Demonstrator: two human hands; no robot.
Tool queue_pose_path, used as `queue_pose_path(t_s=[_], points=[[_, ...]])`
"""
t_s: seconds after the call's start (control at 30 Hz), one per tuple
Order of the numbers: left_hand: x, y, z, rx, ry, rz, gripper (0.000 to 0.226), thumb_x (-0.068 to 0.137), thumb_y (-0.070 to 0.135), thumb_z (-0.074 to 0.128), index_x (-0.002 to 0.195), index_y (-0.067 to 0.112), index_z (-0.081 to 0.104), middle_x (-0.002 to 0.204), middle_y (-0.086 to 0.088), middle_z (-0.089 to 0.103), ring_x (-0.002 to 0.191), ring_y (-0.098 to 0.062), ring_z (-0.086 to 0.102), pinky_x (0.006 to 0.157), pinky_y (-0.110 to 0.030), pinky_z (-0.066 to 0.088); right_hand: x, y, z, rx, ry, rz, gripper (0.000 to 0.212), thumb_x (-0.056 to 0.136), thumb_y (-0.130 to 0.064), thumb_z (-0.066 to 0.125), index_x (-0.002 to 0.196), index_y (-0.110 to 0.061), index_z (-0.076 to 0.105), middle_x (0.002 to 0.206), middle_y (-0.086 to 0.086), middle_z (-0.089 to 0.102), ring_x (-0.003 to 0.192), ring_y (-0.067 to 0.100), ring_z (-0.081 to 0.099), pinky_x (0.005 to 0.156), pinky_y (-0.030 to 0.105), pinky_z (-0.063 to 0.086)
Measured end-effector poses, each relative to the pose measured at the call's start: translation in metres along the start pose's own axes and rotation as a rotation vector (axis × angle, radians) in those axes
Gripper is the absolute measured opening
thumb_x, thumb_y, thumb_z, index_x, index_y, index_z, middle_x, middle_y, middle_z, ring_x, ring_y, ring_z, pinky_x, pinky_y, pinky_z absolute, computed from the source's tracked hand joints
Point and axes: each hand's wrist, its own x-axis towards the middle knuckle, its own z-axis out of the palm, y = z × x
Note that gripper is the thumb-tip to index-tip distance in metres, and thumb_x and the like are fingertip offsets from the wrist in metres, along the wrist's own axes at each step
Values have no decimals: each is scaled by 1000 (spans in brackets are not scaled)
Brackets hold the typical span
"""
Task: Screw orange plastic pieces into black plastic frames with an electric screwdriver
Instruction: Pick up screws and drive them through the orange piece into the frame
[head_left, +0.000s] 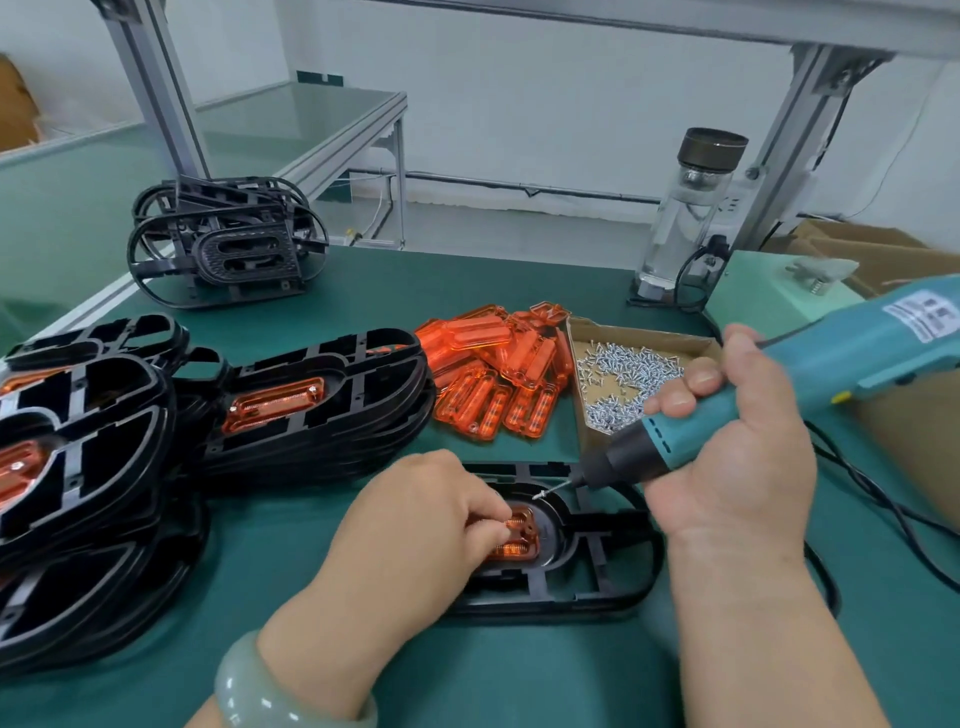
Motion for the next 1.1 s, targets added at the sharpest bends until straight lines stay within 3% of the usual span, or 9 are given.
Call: queue_pose_path(t_s=[0.13,0.33,0.63,0.83,1.1], points=[[3,0,5,99,-32,-7,20,87,43,57,104,44,67,94,15,52,101,-8,46,87,-27,41,-4,3,3,-108,-118,-66,5,83,-14,57,86,-18,56,55,-4,46,42,10,44,48,18,39],[4,-1,8,69,-39,-17,18,88,39,58,103,40,69,91,14,50,100,-9,47,84,-23,39,-8,4,6,-194,-184,-76,7,79,-12,57,85,-17,58,53,-4,47,41,11,43,46,20,38],[5,-3,9,50,-26,-12,16,87,38,60,100,39,70,88,14,48,99,-10,48,86,-28,42,-13,6,11,-248,-244,-104,8,81,-10,56,84,-17,59,53,-3,46,42,14,42,48,18,38],[5,-4,10,41,-10,-5,16,87,38,61,99,39,71,86,14,47,98,-10,48,85,-28,43,-15,9,13,-270,-287,-114,18,81,-8,56,76,-24,63,53,-3,47,41,14,43,47,19,38],[5,-4,11,67,1,13,17,87,37,60,101,39,69,88,13,47,98,-11,47,83,-27,41,-16,15,16,-297,-479,-102,14,75,-24,65,88,-23,64,58,-5,51,42,13,46,49,22,40]])
